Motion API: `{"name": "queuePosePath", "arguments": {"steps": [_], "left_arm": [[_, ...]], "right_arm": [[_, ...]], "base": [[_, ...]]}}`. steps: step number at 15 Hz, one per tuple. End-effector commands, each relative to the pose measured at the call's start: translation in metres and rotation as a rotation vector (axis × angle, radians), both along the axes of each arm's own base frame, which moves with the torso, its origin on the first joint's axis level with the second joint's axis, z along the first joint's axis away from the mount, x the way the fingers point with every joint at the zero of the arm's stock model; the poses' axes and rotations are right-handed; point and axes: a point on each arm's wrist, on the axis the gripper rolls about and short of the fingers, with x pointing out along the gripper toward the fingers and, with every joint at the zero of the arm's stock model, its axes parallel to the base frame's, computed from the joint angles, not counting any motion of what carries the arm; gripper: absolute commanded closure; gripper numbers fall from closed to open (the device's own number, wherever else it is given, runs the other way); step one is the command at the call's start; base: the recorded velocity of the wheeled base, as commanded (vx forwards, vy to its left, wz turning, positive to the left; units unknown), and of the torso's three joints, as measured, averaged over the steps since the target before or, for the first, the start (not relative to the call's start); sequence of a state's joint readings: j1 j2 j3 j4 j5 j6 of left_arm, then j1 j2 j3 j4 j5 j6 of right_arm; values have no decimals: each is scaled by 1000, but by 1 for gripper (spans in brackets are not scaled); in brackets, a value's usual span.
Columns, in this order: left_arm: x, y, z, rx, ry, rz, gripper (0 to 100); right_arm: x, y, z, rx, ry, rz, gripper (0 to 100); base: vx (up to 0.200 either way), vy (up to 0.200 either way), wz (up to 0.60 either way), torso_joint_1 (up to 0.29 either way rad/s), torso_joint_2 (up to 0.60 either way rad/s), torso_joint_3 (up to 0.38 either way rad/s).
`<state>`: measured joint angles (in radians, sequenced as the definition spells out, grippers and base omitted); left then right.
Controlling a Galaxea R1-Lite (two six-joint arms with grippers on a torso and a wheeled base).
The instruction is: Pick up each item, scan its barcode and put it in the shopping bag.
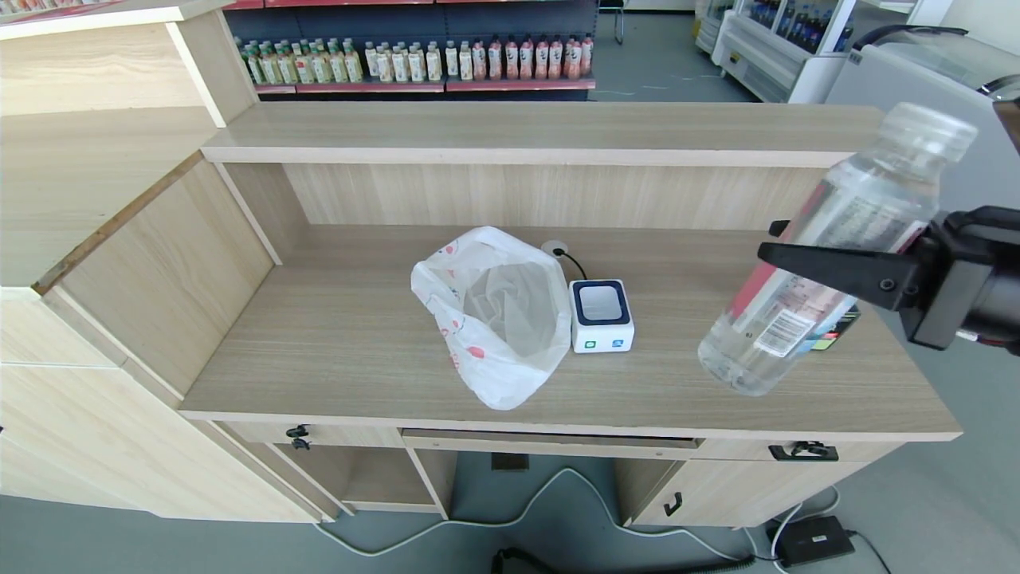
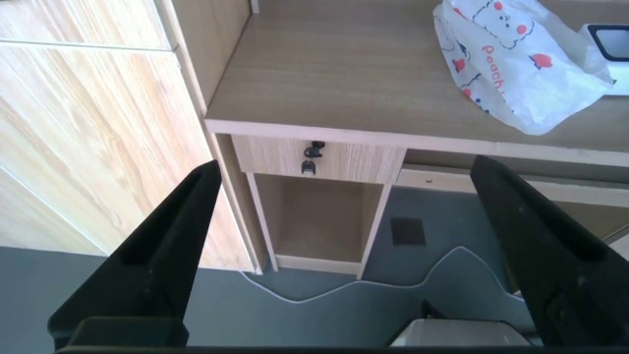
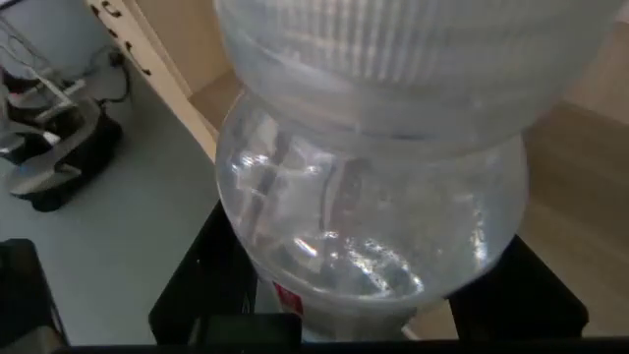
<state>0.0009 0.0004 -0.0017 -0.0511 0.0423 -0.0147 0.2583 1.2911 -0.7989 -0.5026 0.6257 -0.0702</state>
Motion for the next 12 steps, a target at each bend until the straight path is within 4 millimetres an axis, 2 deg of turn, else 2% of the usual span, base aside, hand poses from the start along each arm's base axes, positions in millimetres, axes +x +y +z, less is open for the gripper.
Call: {"name": "queuePosePath", "arguments": {"steps": [1,2,3,5,9,10,12], "left_arm": [[0,0,0,-1,-1,1,0],[0,0,0,-1,0,1,0],[0,0,0,-1,0,1,0],[0,0,0,-1,-1,1,0],[0,0,0,-1,-1,1,0],[0,0,0,-1,-1,1,0],[0,0,0,-1,-1,1,0]], "right_arm": [[43,-36,-44,-246,-18,-257,100],[46,-52,-56,-358,-69,-303,100],[49,-78,-69,-550,-179,-373,100],[50,-102,-75,-713,-319,-451,100],[63,-106,-70,-806,-555,-493,100],[63,-106,-70,-806,-555,-493,100],[74,-106,-72,-854,-738,-403,100]], "base": [[0,0,0,0,0,0],[0,0,0,0,0,0],[0,0,0,0,0,0],[0,0,0,0,0,0],[0,0,0,0,0,0],[0,0,0,0,0,0],[0,0,0,0,0,0]]}}
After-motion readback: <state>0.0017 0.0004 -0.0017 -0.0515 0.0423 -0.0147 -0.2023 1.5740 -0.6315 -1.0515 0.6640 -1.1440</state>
